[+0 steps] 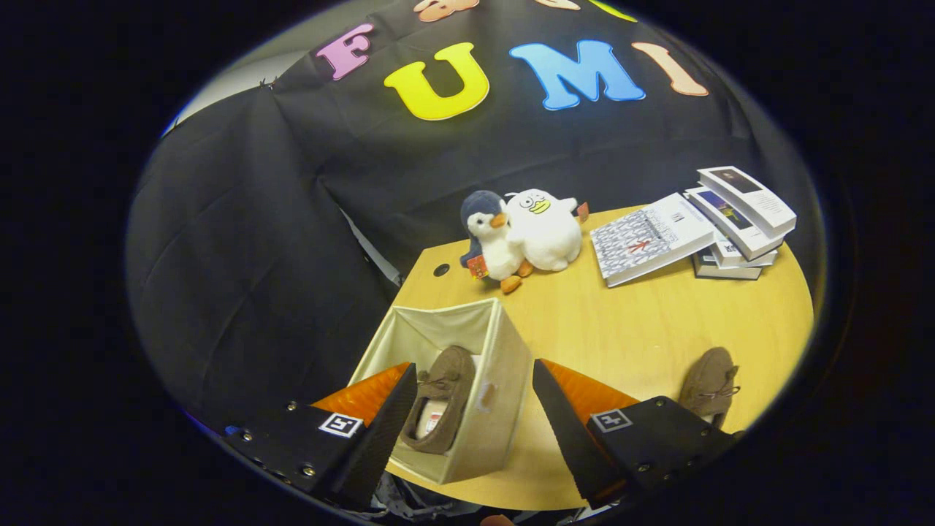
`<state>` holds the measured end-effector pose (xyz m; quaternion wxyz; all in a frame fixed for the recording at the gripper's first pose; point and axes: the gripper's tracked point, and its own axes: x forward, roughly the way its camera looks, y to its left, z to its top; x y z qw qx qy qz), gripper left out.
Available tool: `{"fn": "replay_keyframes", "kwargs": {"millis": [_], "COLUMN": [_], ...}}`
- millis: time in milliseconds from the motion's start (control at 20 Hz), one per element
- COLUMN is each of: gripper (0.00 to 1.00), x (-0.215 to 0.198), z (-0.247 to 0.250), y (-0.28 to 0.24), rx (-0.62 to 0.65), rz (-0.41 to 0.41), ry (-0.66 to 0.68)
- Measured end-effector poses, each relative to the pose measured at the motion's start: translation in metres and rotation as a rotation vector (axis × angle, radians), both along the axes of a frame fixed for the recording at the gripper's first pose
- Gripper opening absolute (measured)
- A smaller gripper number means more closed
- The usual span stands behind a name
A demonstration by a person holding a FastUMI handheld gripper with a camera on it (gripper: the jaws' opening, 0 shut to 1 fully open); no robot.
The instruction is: Open the storage box then place both shoes into the box .Put the left shoe in first, then the right shoe, with the right side of both shoes facing outward in a uniform manner.
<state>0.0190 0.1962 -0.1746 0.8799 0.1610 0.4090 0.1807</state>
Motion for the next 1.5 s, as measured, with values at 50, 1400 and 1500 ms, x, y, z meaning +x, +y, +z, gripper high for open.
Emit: {"fn": "replay_keyframes", "kwargs": {"millis": [50, 1400, 1500], "gripper": [0.98, 0.98, 0.98], "x": [-0.001, -0.074, -0.077], "z": [0.001, -0.156, -0.170], "y": [-0.013, -0.247, -0.252], "rx": [-0.007, -0.420, -0.423], "rz": [-0.009, -0.075, -0.085], "ry": [-0.007, 0.161, 0.195]}}
